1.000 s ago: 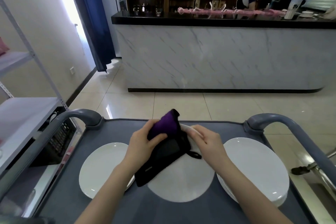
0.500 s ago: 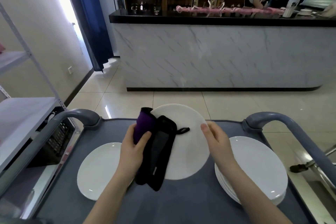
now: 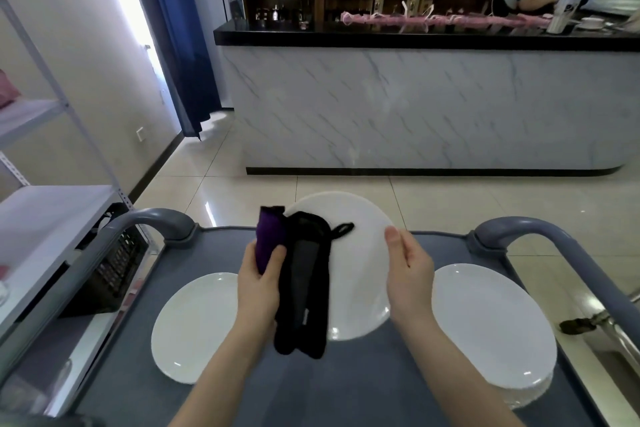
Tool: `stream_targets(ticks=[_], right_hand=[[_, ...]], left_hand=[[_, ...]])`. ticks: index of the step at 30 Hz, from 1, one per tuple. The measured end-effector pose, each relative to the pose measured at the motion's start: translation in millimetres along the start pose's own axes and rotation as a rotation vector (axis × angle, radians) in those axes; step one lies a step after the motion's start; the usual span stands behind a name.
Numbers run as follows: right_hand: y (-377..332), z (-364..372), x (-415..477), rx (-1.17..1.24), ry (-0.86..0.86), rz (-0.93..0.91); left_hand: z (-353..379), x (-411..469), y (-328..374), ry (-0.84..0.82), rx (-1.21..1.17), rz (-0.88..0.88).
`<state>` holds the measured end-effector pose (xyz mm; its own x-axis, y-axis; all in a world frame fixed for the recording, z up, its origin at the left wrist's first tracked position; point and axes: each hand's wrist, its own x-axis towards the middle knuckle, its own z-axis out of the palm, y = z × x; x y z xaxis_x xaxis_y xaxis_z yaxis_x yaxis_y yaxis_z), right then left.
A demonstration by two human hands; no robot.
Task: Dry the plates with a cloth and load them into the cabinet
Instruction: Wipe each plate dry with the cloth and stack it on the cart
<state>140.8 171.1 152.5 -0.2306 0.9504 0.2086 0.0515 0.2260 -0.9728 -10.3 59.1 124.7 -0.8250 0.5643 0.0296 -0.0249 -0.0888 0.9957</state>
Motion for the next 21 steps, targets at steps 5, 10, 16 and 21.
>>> stream_targets(ticks=[5,10,16,21], right_hand=[[0.1,8.1,-6.6,0.049,0.108,0.020],[-2.8,-15.7,20.7,-0.109,-0.136,-0.120],[-15.0,-19.5,35.5,-0.397,-0.598,-0.236],[-9.7,-21.5,30.1,-0.262,-0.431,-0.208]], left_hand=[[12.0,-18.5,-15.1,0.064,-0.184,-0.173],[-6.1,-3.0,-7.0,-0.100,0.096,0.024],[-7.3,21.1,20.9,-0.487,0.496,0.255],[3.6,25.5,26.5,-0.338,0.446,0.294]])
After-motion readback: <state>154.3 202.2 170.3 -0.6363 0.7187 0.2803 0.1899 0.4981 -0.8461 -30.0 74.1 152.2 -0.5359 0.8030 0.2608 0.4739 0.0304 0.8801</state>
